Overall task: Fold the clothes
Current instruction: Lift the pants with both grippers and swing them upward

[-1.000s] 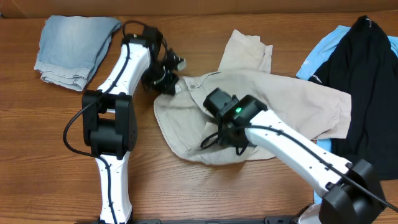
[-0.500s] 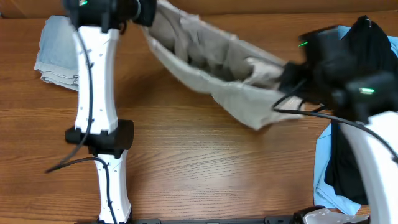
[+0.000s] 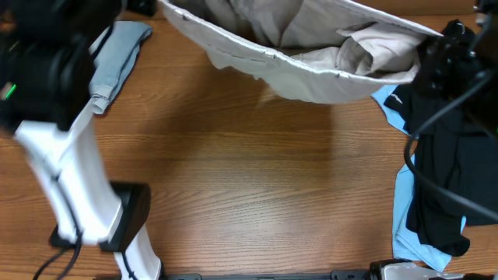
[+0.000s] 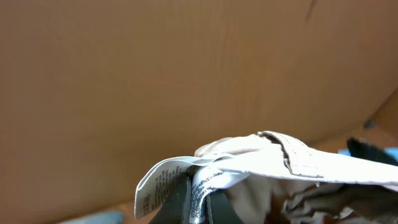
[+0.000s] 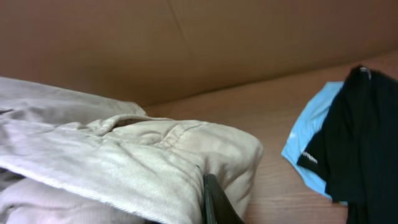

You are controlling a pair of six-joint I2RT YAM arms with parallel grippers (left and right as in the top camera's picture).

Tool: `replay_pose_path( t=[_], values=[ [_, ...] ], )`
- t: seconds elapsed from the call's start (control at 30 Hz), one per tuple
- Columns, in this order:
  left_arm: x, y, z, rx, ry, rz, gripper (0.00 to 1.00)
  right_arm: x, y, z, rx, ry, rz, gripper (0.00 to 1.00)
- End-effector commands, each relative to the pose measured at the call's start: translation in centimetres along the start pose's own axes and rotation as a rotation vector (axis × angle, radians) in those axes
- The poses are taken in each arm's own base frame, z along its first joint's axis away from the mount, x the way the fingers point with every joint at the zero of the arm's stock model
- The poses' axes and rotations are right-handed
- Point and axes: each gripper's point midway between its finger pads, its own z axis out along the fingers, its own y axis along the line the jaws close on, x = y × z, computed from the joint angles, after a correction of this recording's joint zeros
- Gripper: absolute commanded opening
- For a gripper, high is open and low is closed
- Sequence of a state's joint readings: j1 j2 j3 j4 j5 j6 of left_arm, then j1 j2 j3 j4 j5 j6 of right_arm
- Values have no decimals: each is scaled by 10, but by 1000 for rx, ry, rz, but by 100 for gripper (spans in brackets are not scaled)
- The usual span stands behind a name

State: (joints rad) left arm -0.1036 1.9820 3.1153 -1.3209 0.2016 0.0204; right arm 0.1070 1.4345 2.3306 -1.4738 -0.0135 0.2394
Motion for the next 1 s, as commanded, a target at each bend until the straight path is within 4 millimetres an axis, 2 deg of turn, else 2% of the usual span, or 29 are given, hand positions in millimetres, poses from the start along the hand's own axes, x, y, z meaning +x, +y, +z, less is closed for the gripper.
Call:
replay_pose_path(
  t=[0.0, 0.1, 0.17, 0.23, 0.33, 0.4, 0.5, 0.63, 0.77, 0.8, 0.87, 0.97],
  values=[
    [-41, 35, -84, -238, -159, -3, 4, -15, -17, -50, 73, -130, -38, 4],
    [-45, 33, -124, -285, -182, -1, 4, -10, -15, -71, 58, -145, -58, 4],
    [-41, 37, -142, -332, -176, -1, 4, -5, -14, -81, 49, -149, -70, 4],
    [-35, 42, -152, -377, -156, -4, 4, -2, -12, -83, 35, -140, -83, 4],
    [-23, 48, -143, -403, -100, -10, 4, -1, -11, -72, 32, -110, -119, 4],
    [-14, 53, -125, -400, -52, -13, 4, -3, -11, -54, 35, -79, -128, 4],
    [4, 62, -85, -394, 32, -37, 4, -2, -7, -13, 18, 4, -151, 4],
    [33, 79, -19, -392, 142, -44, 4, -2, -12, 52, 39, 102, -145, 4],
    [50, 96, 50, -393, 149, -80, 4, -28, -8, 113, 28, 48, -148, 4],
    [50, 97, 67, -374, 126, -95, 4, -38, -6, 123, 21, 14, -150, 4],
    [44, 95, 87, -332, 79, -103, 4, -59, -1, 132, 7, -69, -155, 4],
    [31, 91, 91, -299, 21, -130, 4, -82, 6, 125, -12, -169, -160, 4]
  ],
)
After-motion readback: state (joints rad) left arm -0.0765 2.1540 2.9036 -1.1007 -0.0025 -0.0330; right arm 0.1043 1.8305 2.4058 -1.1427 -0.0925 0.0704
